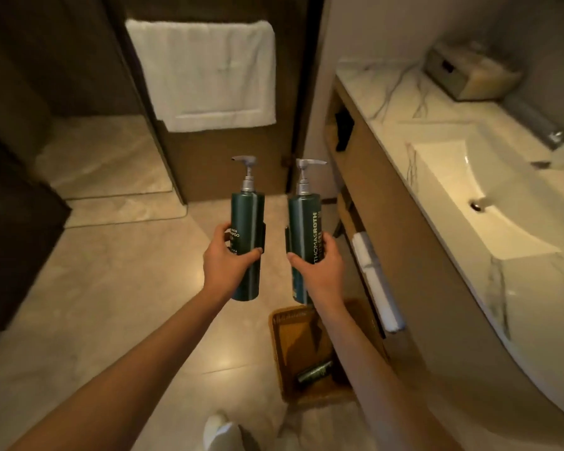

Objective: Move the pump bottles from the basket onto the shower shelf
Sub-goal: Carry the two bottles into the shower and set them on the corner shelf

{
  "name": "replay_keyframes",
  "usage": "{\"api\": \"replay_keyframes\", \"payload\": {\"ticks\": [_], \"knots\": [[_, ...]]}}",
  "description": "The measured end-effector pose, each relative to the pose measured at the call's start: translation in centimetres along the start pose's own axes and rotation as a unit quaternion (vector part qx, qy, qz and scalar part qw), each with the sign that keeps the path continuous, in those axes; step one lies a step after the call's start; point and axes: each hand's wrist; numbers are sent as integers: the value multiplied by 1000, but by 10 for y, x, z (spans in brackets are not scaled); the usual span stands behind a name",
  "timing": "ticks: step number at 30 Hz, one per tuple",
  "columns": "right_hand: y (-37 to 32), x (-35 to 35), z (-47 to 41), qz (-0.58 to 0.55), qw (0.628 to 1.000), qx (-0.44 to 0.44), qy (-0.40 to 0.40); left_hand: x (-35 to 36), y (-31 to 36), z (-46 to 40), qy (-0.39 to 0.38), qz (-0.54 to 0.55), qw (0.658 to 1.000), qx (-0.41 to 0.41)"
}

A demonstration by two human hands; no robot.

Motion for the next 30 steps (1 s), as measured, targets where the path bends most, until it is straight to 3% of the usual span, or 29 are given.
{"api": "replay_keyframes", "payload": {"ticks": [11, 21, 30], "knots": [[-109, 115, -7, 28, 993, -95, -68, -154, 23, -41, 143, 25, 989, 8], [-189, 270, -45, 19, 985, -145, -96, -299, 2, -134, 189, 21, 982, 18], [-265, 381, -94, 16, 976, -175, -131, -389, 16, -226, 210, 16, 977, 18]]}}
Point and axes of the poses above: each hand's wrist, its own z-axis away from the middle knuckle, its own x-axis out of the palm, y = z × x, and after that the axes turned 2 degrees about x, right-handed
